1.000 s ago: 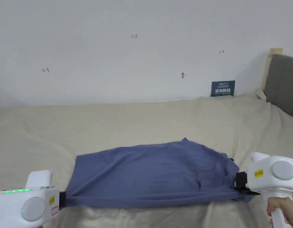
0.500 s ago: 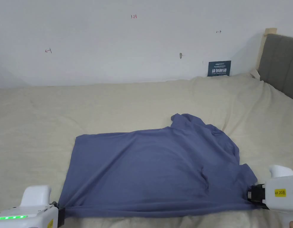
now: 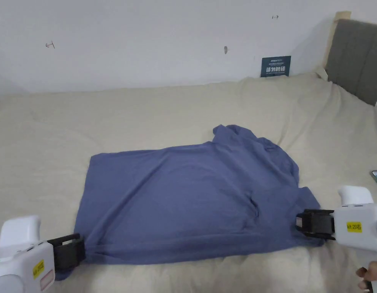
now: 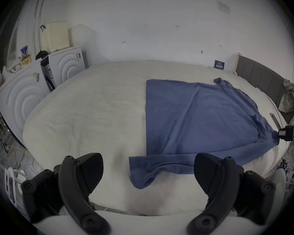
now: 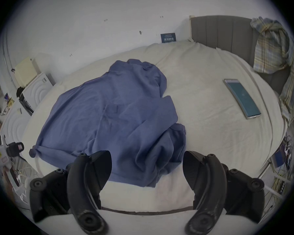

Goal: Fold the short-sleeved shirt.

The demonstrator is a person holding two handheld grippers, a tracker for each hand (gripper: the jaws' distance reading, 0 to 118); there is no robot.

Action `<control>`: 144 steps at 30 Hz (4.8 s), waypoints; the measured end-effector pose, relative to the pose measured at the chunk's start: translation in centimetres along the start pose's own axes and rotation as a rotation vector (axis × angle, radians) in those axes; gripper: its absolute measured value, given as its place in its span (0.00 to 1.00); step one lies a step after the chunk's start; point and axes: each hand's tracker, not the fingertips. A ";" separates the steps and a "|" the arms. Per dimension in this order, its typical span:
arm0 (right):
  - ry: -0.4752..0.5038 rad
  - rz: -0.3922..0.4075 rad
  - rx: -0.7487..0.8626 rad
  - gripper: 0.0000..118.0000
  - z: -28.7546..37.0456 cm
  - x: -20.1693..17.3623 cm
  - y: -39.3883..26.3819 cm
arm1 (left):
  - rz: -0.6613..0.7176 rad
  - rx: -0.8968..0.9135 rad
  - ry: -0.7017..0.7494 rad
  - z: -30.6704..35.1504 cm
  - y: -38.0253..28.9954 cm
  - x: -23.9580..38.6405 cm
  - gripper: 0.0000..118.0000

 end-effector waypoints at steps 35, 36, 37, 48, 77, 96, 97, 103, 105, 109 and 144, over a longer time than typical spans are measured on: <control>0.115 0.018 0.059 0.00 1.4 -2.7 -3.1 | 0.197 -0.218 0.028 -9.8 -0.4 -3.8 0.83; 0.113 0.019 0.056 0.00 1.4 -2.7 -3.1 | 0.190 -0.225 0.013 -10.0 -0.6 -3.7 0.70; 0.114 0.018 0.051 0.00 1.3 -2.6 -3.1 | 0.190 -0.226 -0.015 -9.9 -1.0 -3.4 0.52; 0.070 -0.007 0.071 0.00 1.6 -0.1 -1.8 | 0.119 -0.123 0.016 -6.4 0.5 -2.3 0.04; 0.027 -0.039 0.013 0.04 -3.1 1.9 2.1 | 0.054 -0.093 0.048 -4.0 0.2 -1.3 0.04; -0.018 0.027 -0.019 0.04 -13.7 -0.9 13.7 | -0.096 -0.174 0.108 -20.4 9.5 1.2 0.04; -0.017 0.025 -0.021 0.05 -14.1 -0.8 13.5 | -0.094 -0.184 0.111 -20.7 9.5 1.2 0.04; -0.038 0.043 -0.042 0.79 -13.8 0.3 12.6 | 0.005 -0.208 0.069 -20.6 9.5 -0.4 0.90; -0.039 0.047 -0.032 0.79 -12.8 0.5 12.3 | 0.016 -0.165 0.048 -19.3 9.1 -0.6 1.00; 0.001 0.063 0.040 0.79 -9.2 0.8 10.9 | 0.017 -0.152 0.036 -16.2 7.8 -1.3 0.99; 0.056 -0.059 0.086 0.00 -5.3 1.9 1.6 | 0.016 -0.198 0.036 -13.4 3.2 2.7 0.09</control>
